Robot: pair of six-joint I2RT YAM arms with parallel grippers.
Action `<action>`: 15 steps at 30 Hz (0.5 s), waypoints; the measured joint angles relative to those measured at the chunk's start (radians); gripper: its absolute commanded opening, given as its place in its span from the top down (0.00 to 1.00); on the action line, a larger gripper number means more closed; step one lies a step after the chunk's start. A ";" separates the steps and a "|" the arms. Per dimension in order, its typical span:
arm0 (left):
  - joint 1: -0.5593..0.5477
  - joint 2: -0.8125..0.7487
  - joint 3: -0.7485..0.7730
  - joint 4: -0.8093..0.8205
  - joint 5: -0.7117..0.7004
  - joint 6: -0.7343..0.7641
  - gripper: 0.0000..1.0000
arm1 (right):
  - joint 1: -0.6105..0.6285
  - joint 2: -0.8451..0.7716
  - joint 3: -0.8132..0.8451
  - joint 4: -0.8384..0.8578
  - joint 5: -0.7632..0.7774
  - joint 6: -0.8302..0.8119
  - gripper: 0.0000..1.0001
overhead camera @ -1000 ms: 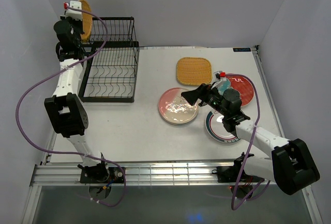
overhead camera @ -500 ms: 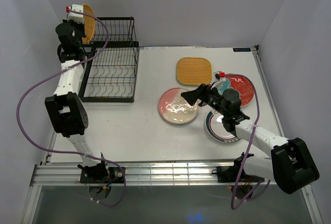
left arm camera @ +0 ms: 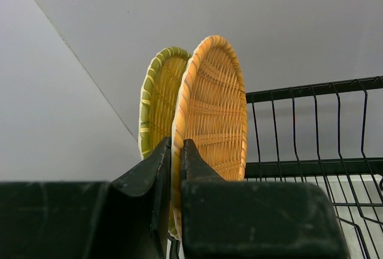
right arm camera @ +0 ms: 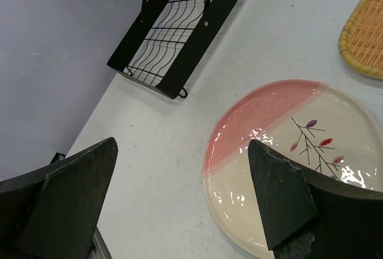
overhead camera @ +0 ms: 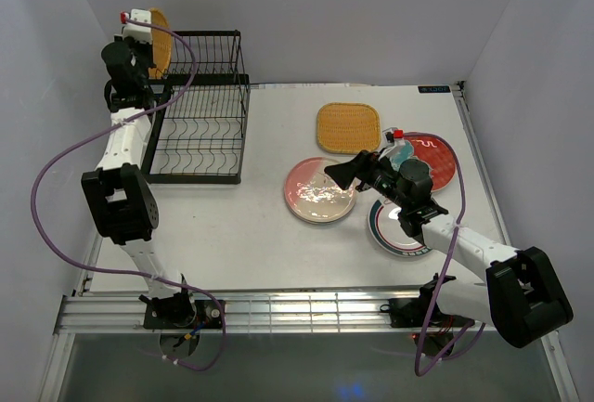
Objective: Load the plates into the dish rack
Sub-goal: Insert the plate into the dish rack.
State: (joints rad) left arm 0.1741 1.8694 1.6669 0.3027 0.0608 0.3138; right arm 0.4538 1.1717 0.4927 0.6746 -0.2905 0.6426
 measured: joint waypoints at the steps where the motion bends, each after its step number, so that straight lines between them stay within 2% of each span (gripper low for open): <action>1: 0.000 0.005 0.000 0.005 0.000 0.000 1.00 | 0.000 0.000 0.000 0.000 0.000 0.000 0.05; 10: -0.006 0.022 0.000 0.018 -0.002 0.006 1.00 | 0.000 0.006 0.000 0.000 0.000 0.000 0.05; 11: -0.007 0.022 0.000 0.018 -0.004 0.008 0.98 | 0.000 0.007 0.000 0.000 0.000 0.000 0.05; 15: -0.013 0.024 0.000 0.019 -0.014 0.011 0.72 | 0.000 0.010 0.000 0.000 0.000 0.000 0.05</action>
State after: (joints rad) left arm 0.1616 1.8935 1.6672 0.3218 0.0463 0.3248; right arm 0.4538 1.1820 0.4927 0.6743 -0.2905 0.6426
